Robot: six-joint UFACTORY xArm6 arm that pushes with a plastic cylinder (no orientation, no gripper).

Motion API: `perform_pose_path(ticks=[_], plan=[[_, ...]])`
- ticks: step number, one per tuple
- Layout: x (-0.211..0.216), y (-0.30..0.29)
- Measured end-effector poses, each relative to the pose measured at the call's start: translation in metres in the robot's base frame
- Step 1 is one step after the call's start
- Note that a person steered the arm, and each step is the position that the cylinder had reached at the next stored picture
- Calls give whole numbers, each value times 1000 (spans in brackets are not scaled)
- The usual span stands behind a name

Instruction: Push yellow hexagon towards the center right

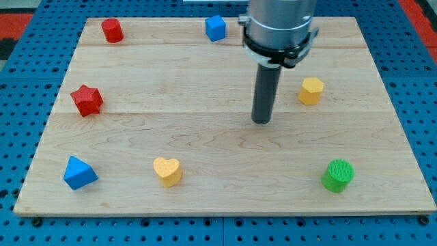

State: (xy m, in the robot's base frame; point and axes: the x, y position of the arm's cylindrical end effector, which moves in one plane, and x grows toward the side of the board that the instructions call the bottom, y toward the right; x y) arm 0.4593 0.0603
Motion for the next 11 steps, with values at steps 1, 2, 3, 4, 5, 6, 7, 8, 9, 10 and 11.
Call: perform_pose_path(ticks=[1,2,3,4,5,6,7,8,9,10,11], plan=[[-39,0],[-70,30],[-76,82],[-63,89],[-59,90],[-17,100],[-13,117],[4,122],[-1,143],[-14,145],[28,210]])
